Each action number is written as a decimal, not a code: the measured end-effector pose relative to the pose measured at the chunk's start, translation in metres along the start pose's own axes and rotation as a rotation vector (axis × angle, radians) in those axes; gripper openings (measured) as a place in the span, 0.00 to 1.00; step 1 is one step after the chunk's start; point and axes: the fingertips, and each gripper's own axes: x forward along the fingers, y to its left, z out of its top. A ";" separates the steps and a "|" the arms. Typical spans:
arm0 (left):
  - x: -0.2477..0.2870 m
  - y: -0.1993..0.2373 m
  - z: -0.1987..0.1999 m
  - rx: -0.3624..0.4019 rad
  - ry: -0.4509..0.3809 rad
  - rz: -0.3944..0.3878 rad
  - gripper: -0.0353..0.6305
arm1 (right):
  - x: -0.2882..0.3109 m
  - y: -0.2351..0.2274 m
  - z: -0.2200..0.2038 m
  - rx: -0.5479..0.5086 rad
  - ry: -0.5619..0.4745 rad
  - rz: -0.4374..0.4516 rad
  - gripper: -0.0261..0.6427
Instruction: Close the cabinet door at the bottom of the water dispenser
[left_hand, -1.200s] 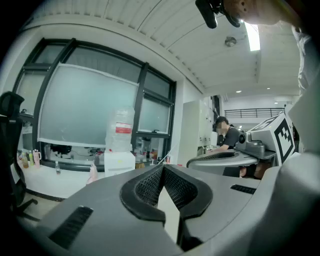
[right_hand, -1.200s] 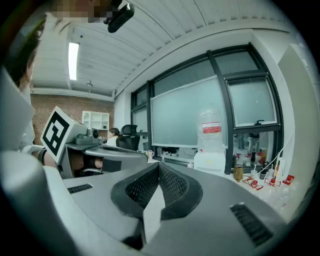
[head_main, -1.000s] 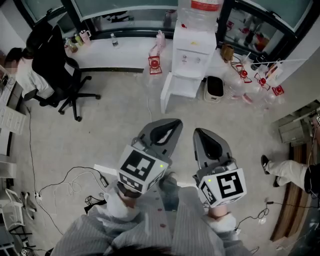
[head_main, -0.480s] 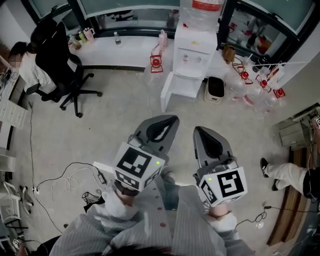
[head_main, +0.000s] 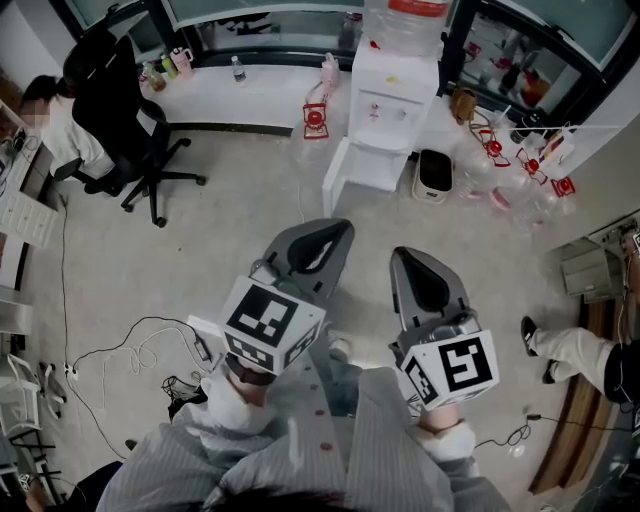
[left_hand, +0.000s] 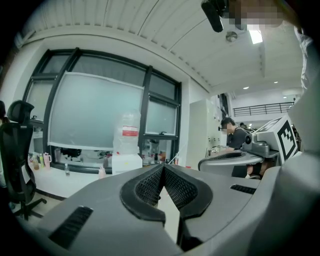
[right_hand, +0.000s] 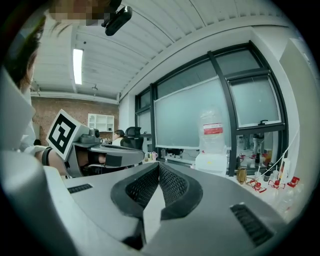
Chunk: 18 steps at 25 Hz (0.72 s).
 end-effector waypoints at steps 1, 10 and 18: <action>0.003 0.003 0.000 0.001 0.000 -0.001 0.07 | 0.004 -0.002 0.000 0.001 0.000 -0.001 0.06; 0.059 0.052 0.008 -0.006 0.001 -0.037 0.07 | 0.066 -0.040 0.003 0.013 0.013 -0.022 0.06; 0.121 0.131 0.018 -0.010 0.018 -0.058 0.07 | 0.154 -0.083 0.013 0.013 0.035 -0.049 0.06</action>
